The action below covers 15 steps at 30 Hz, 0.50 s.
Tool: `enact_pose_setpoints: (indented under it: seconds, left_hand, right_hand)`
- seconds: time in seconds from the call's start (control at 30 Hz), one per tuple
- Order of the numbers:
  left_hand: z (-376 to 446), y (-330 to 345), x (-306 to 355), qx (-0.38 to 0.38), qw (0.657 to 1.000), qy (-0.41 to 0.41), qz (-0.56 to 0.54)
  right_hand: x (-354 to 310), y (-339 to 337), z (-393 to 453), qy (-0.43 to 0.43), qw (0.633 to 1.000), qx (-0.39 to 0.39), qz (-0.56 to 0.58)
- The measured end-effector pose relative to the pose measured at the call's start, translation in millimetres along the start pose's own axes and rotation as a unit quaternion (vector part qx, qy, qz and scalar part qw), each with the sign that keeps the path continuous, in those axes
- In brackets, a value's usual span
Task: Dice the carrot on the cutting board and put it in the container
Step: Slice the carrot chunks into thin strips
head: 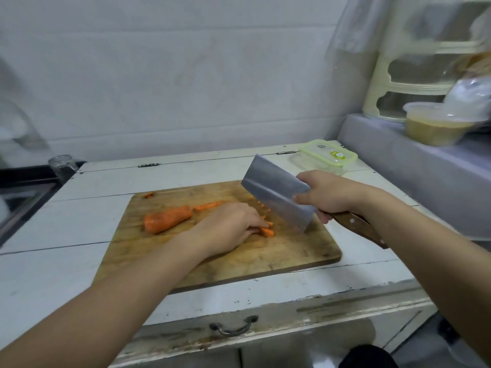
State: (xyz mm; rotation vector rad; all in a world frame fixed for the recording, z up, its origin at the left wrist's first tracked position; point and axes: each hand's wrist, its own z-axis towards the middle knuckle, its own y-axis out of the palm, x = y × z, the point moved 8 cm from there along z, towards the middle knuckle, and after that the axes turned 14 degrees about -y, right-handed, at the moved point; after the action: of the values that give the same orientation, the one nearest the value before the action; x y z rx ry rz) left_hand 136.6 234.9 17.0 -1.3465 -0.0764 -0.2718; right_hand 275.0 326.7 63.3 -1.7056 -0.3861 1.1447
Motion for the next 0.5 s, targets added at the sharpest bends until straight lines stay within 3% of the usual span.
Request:
enact_pose_setpoints:
  seconds: [0.13,0.33,0.5]
  left_hand:
    - [-12,-10,-14,0.009,0.999,-0.007,0.032]
    - [-32,-20,-22,0.008,0.998,-0.035,0.058]
    - [-18,-2,-23,0.011,0.987,-0.140,0.079]
  right_hand:
    - [-2,4,-1,-0.010,1.000,-0.003,0.005]
    - [-7,38,5,-0.024,0.997,-0.066,-0.040]
    - [7,13,22,-0.010,0.997,-0.033,-0.064]
